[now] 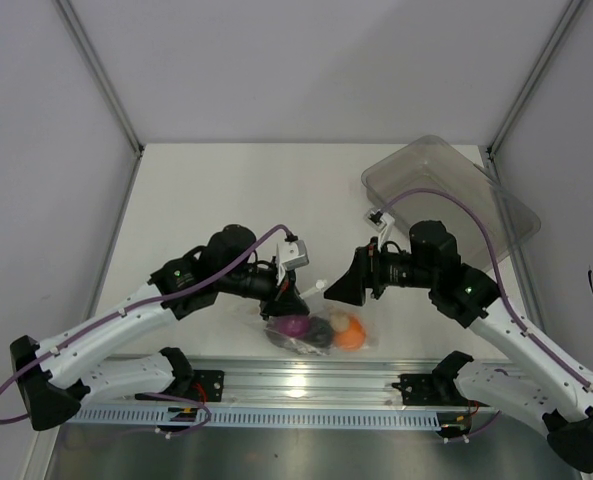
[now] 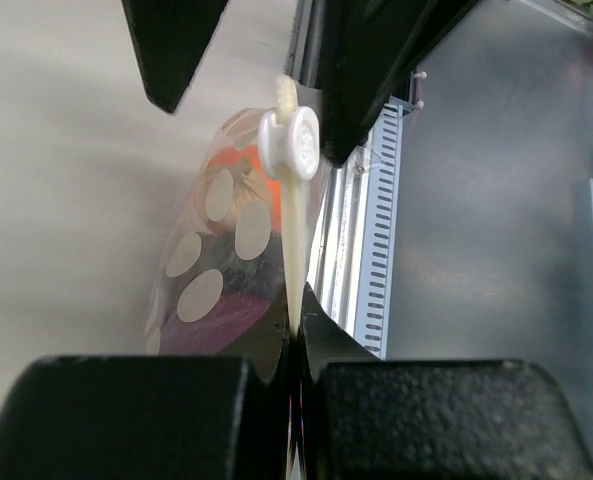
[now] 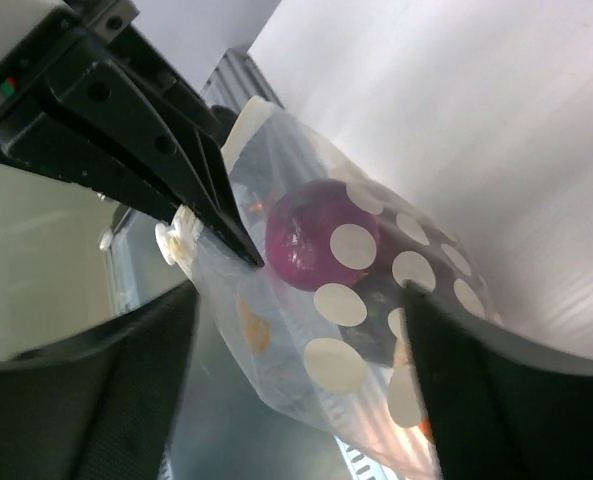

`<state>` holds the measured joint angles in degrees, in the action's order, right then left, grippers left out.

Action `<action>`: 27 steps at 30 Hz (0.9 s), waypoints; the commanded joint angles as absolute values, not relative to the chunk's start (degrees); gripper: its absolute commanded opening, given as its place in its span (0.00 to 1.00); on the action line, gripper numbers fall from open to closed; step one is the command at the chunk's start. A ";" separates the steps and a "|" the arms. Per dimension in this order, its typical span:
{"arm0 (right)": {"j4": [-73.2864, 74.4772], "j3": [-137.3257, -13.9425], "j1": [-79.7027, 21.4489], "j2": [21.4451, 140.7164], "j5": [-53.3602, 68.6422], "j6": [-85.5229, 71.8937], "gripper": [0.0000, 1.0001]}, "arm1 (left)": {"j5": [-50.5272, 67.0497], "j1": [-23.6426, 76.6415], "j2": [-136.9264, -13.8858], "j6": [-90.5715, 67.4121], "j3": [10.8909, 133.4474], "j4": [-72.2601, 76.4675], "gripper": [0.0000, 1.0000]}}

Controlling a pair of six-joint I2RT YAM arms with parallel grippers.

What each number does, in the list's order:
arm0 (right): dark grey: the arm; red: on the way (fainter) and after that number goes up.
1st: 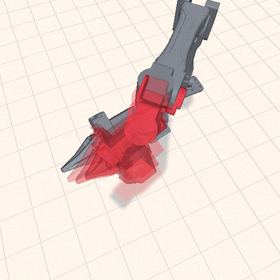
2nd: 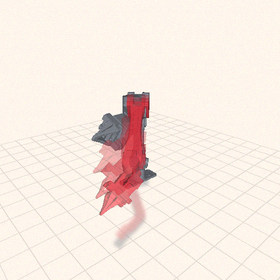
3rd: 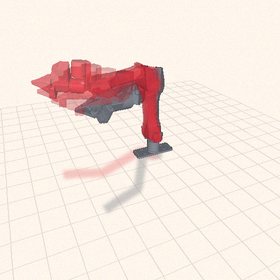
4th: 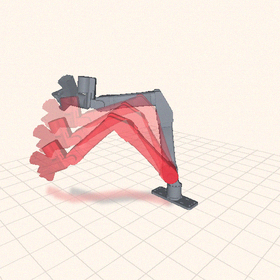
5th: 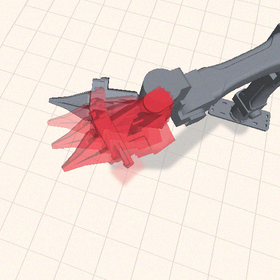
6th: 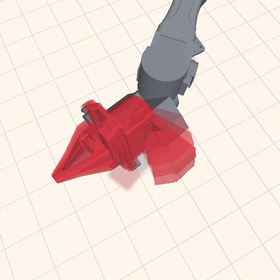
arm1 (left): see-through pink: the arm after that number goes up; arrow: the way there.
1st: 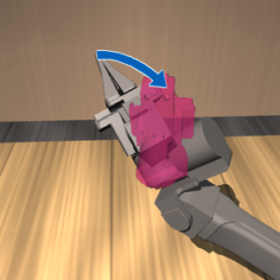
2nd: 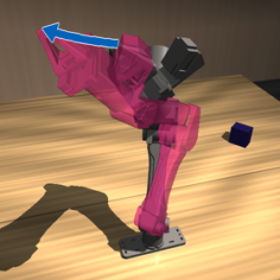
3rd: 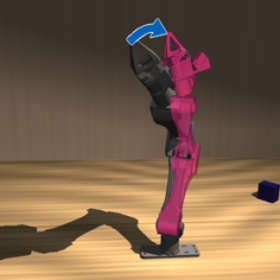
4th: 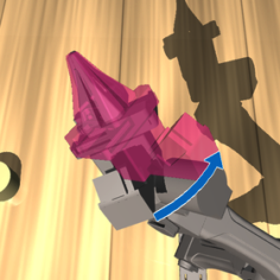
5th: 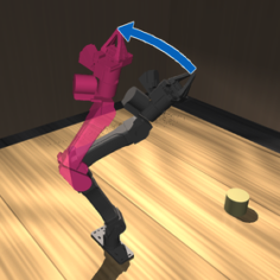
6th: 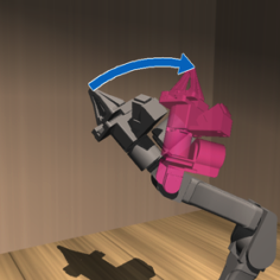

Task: Place the food in the zip-top bag and seal the zipper
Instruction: Zip the zipper food storage bag at the center of the board.

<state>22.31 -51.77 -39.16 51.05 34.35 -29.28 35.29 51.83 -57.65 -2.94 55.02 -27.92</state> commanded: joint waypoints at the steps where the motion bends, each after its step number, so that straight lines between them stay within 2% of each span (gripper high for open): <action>1: 14.60 -48.96 -39.29 49.57 41.30 -25.23 0.78 | 38.85 51.07 -58.09 -2.19 58.53 -28.29 0.01; 3: 11.36 -47.99 -39.46 49.31 44.11 -25.49 0.67 | 39.55 50.63 -58.88 -2.81 59.32 -28.83 0.01; 4: 10.47 -47.47 -39.46 49.05 44.47 -25.66 0.51 | 41.29 50.02 -59.58 -3.68 59.33 -28.92 0.01; 6: 8.44 -46.06 -39.46 48.52 44.30 -25.93 0.42 | 43.06 49.66 -60.11 -4.30 59.68 -28.74 0.01; 11: 0.90 -43.51 -39.55 47.99 46.93 -29.44 0.40 | 44.21 49.39 -61.17 -4.75 59.59 -28.21 0.01; 18: -2.37 -43.07 -40.69 49.65 48.25 -30.41 0.38 | 44.91 49.22 -61.52 -5.01 59.59 -27.60 0.01; 19: -2.81 -42.98 -40.87 49.92 48.25 -30.50 0.34 | 45.00 49.13 -61.61 -5.10 59.59 -27.60 0.01; 21: -3.43 -43.15 -41.40 50.71 47.46 -30.59 0.14 | 45.09 49.13 -61.70 -5.01 59.50 -27.68 0.01; 22: -3.51 -43.42 -41.48 50.97 47.29 -30.67 0.00 | 45.17 49.04 -61.79 -4.92 59.59 -27.69 0.01; 25: -3.96 -43.42 -42.53 51.50 46.32 -30.68 0.00 | 45.26 48.60 -61.44 -5.10 59.50 -27.69 0.00; 27: -2.64 -43.33 -43.77 51.07 43.26 -30.06 0.00 | 45.79 47.90 -61.09 -5.80 59.41 -27.42 0.05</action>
